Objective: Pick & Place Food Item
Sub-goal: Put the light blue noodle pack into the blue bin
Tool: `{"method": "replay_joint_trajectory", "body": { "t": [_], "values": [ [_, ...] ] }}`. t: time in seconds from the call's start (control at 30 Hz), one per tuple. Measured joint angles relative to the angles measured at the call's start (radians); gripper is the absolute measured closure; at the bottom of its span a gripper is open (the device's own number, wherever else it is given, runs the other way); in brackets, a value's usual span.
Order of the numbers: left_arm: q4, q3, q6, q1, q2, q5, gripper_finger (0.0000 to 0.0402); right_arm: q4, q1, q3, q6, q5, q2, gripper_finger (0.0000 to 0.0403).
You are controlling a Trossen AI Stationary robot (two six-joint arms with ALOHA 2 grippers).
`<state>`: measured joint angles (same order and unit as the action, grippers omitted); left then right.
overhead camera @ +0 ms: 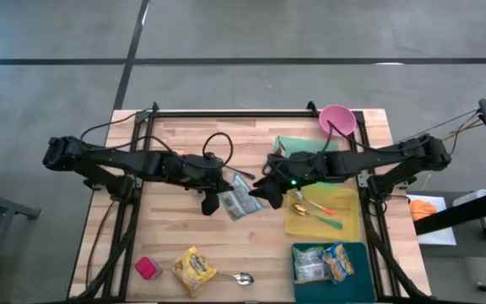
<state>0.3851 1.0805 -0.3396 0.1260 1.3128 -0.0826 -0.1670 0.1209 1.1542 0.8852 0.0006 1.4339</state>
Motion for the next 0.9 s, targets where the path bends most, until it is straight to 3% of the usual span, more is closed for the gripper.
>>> {"method": "replay_joint_trajectory", "body": {
  "t": [0.23,0.5,0.9],
  "values": [
    [-0.001,0.0,0.055,0.006,0.0,0.001,0.04,0.047,-0.049,0.016,0.032,-0.012,0.017,0.0175],
    [-0.091,0.007,0.087,0.005,0.013,0.018,0.04,0.042,-0.11,0.083,0.025,-0.167,0.103,0.0175],
    [-0.068,0.013,0.075,0.027,0.02,0.031,0.04,-0.129,-0.136,0.205,-0.073,-0.165,0.154,0.0175]
  ]
}}
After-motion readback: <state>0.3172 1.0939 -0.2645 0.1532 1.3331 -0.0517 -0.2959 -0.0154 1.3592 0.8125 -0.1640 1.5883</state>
